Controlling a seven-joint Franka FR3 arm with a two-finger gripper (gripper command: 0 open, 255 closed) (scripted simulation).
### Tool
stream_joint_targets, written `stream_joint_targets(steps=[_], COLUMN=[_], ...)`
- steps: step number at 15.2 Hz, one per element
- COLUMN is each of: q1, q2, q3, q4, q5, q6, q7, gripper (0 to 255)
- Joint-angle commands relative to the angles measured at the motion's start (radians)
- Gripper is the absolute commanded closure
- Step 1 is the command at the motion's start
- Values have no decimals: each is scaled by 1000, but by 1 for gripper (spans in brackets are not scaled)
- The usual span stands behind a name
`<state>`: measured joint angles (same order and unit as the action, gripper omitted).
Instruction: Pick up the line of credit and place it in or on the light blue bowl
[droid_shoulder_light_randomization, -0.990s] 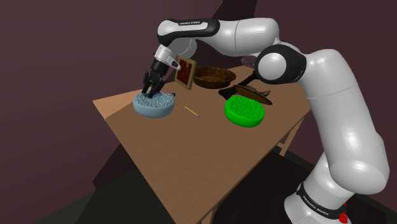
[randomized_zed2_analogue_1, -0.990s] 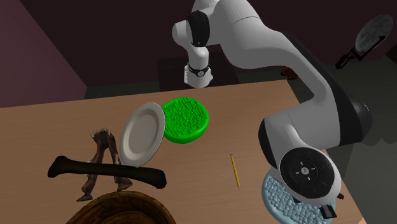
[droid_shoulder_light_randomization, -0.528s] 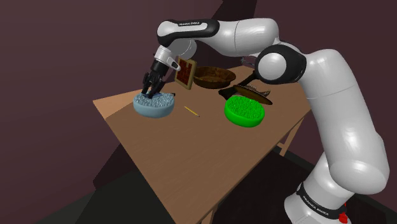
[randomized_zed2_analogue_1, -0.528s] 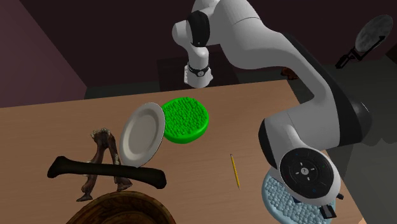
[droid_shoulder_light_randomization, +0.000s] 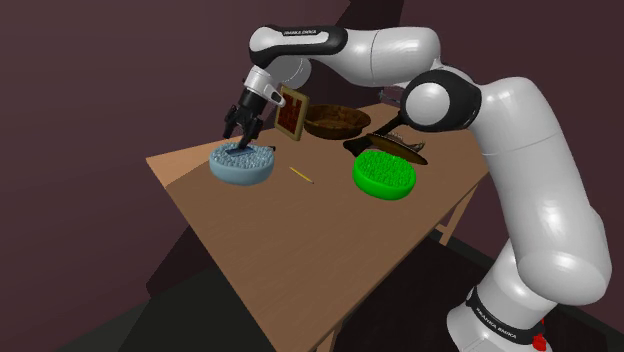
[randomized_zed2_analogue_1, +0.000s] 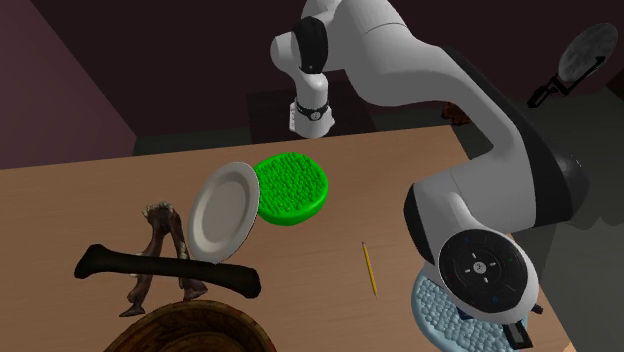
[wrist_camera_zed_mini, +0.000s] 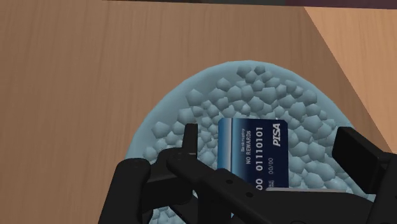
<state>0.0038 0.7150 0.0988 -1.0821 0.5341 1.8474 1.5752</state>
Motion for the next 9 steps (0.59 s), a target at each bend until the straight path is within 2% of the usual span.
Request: stream_joint_targets(steps=[1,2,9], q1=[-20,-28,-28], q2=[-16,-18,-18], q3=[-4,-5,-5], q4=[23,42,42], q5=[-1,-3,-3], q6=[-47,-69,-69], q7=[2,6,6], gripper=[0,0,0])
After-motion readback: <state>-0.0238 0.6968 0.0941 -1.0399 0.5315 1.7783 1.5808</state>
